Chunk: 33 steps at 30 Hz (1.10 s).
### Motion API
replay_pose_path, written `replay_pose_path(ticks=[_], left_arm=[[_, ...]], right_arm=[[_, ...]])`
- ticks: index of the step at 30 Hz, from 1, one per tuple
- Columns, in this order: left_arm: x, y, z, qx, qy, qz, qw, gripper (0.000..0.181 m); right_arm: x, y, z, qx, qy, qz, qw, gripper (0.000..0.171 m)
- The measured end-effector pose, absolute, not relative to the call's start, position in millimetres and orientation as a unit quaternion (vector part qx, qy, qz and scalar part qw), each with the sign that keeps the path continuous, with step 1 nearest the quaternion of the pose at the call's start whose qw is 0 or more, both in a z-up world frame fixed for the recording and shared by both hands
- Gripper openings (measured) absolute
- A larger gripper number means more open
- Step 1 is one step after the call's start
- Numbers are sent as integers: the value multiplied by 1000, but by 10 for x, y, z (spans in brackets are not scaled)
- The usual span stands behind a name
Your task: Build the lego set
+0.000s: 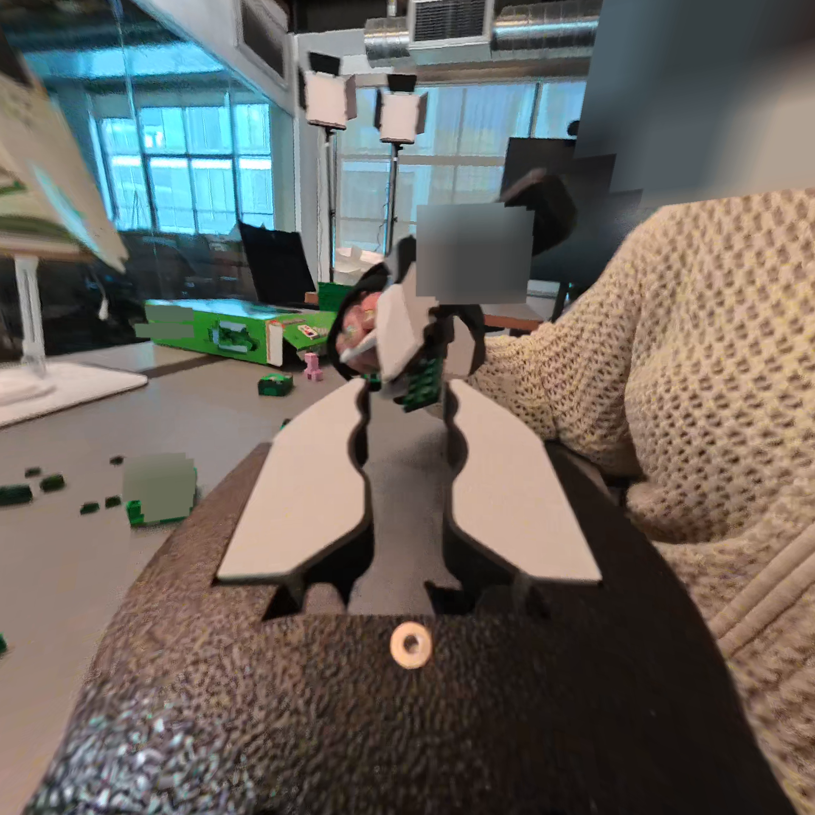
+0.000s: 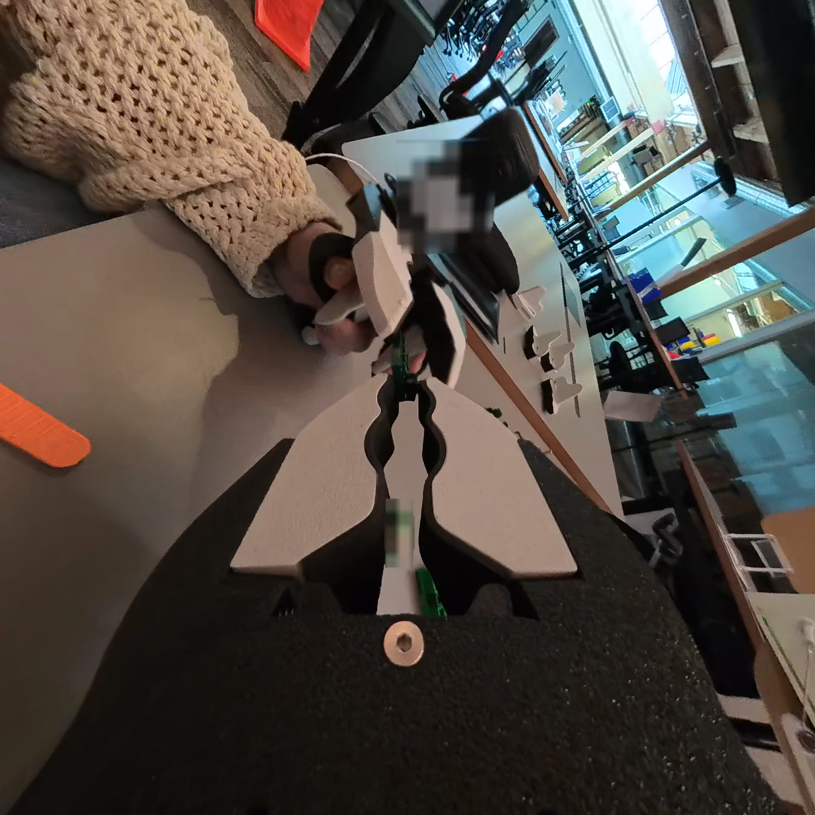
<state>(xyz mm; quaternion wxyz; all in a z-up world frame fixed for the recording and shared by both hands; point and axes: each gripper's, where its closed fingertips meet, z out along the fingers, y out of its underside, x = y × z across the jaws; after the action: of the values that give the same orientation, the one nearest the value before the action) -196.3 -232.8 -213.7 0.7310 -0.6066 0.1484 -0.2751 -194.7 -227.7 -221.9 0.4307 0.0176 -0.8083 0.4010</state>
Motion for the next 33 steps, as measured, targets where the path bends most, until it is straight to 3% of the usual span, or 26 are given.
replay_pose_path(ticks=[5, 15, 25, 33], left_arm=[[-1939, -2318, -2175, -618, 134, -340, 697, 46], [-1828, -2385, -2169, -607, 169, -359, 688, 16], [-1757, -2423, -2194, -609, 189, -381, 670, 15], [-1690, -2517, -2136, -580, 203, -442, 654, 15]], right_arm=[[-1982, -2238, -2173, 15, -812, 361, 459, 9], [-1919, -2314, -2229, 57, -817, 343, 460, 9], [-1863, -2363, -2238, 85, -817, 341, 456, 9], [-1785, -2497, -2171, 92, -795, 420, 428, 9]])
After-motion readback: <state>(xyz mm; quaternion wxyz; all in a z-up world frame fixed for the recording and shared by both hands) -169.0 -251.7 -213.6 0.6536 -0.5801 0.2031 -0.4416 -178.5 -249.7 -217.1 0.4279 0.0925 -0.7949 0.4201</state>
